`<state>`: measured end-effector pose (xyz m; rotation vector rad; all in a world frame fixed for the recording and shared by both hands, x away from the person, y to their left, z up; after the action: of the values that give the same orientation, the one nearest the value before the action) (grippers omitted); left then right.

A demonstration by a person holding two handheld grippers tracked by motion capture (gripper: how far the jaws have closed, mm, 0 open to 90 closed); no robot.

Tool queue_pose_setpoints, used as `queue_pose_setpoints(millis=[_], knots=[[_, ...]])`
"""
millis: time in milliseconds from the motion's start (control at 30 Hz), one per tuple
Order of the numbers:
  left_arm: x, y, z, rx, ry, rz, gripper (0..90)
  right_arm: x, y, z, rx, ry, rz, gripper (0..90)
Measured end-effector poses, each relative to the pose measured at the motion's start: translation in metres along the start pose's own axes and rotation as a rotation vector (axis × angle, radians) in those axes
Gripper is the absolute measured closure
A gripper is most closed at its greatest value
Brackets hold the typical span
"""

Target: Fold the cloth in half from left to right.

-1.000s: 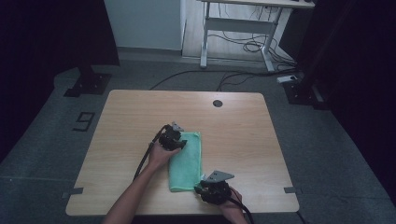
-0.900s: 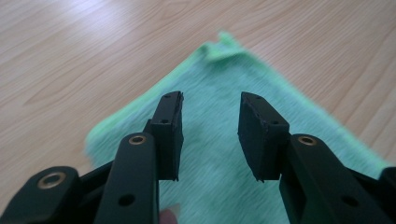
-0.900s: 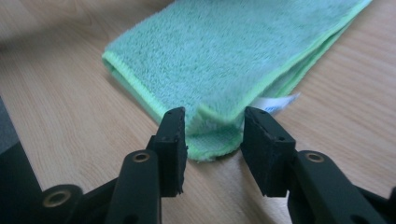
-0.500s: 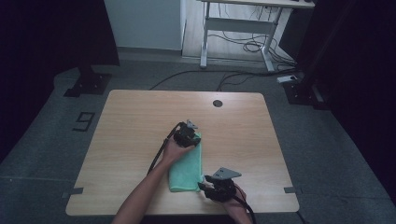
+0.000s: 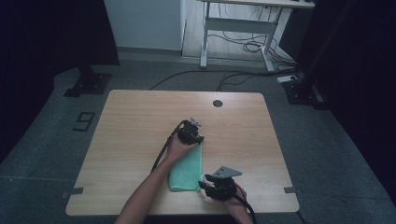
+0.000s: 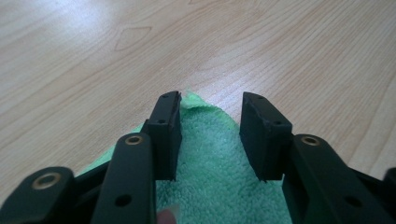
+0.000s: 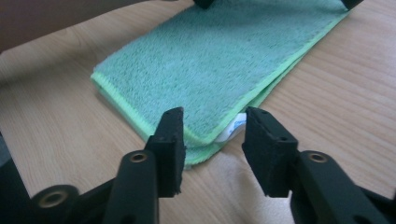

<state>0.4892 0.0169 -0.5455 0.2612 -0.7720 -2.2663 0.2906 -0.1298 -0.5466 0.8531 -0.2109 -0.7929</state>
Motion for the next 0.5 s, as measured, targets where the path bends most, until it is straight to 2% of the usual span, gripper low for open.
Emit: queue_pose_setpoints(millis=[133,167,233,300,400,500], knots=[[0.002,0.001,0.014,0.022,0.005,-0.013,57.2,0.003,0.008,0.002,0.022,0.022,-0.011,63.7],[0.002,-0.001,0.021,0.029,0.008,-0.017,57.4,0.001,0.013,0.0,0.028,0.031,0.002,65.6],[0.001,-0.003,0.023,0.023,0.006,-0.013,57.5,-0.001,0.018,-0.005,0.028,0.042,0.007,67.3],[0.0,-0.006,0.02,0.004,0.006,-0.013,57.5,-0.004,0.022,-0.012,0.019,0.055,0.014,69.9],[0.001,-0.008,0.01,-0.028,0.01,-0.011,57.6,-0.008,0.022,-0.022,-0.009,0.045,0.032,73.4],[0.002,-0.008,0.003,-0.031,0.0,0.003,58.3,-0.01,0.016,-0.026,-0.036,0.042,0.039,75.6]])
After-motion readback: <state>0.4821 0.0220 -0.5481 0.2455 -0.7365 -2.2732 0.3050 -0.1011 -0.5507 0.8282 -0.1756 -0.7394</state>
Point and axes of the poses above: each handheld gripper's, and its own axes: z roughly backward along the jaws, y roughly out of its top, x roughly to its right, the point moved 2 cm from there along -z, roughly forward along the jaws, and after that the axes turned 5 degrees about -x, right-handed, at the moved point
